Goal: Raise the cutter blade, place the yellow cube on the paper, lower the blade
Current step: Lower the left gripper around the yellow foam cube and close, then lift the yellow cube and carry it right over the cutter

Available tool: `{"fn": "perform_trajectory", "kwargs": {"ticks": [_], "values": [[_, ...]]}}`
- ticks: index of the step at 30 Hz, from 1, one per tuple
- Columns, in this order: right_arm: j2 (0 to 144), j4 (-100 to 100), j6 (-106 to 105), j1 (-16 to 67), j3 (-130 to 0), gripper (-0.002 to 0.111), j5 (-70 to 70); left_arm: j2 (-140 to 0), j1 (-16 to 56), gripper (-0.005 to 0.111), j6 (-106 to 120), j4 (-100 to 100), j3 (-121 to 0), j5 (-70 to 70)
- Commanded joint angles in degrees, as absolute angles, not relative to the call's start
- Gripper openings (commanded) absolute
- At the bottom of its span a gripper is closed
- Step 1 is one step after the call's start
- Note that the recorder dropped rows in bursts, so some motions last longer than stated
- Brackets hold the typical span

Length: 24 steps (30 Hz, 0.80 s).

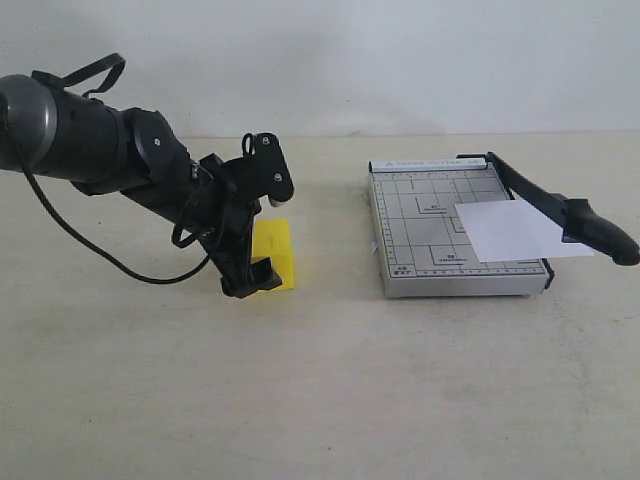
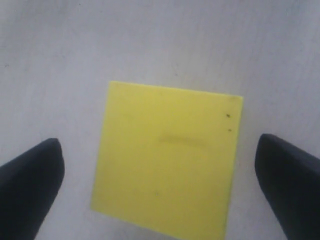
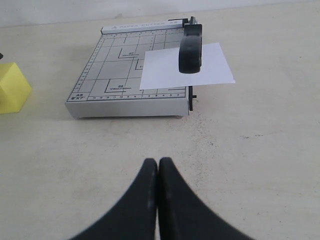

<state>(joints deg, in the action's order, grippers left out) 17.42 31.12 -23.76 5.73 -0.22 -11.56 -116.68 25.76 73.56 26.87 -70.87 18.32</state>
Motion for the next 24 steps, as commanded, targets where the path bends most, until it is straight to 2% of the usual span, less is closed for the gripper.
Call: {"fn": "perform_trajectory", "kwargs": {"ticks": [1, 8, 10, 12, 17, 19, 24], "values": [[17.1, 31.0, -23.9, 5.8, 0.0, 0.0, -11.5, -116.9, 25.8, 0.097, 74.6, 27.2, -71.1, 17.7], [17.1, 31.0, -23.9, 5.8, 0.0, 0.0, -11.8, -118.0, 25.8, 0.097, 74.6, 28.0, -71.1, 17.9], [17.1, 31.0, -23.9, 5.8, 0.0, 0.0, -11.8, -118.0, 25.8, 0.092, 74.6, 28.1, -71.1, 18.1], [17.1, 31.0, -23.9, 5.8, 0.0, 0.0, -11.8, -118.0, 25.8, 0.078, 74.6, 28.1, -71.1, 18.8], [17.1, 31.0, -23.9, 5.8, 0.0, 0.0, -11.8, -117.1, 25.8, 0.024, 69.7, 28.1, -71.1, 20.5], [17.1, 31.0, -23.9, 5.8, 0.0, 0.0, -11.8, -116.5, 25.8, 0.007, 68.7, 28.2, -71.1, 21.2], [17.1, 31.0, -23.9, 5.8, 0.0, 0.0, -11.8, -113.7, 25.8, 0.005, 67.0, 29.8, -71.1, 24.4]]}}
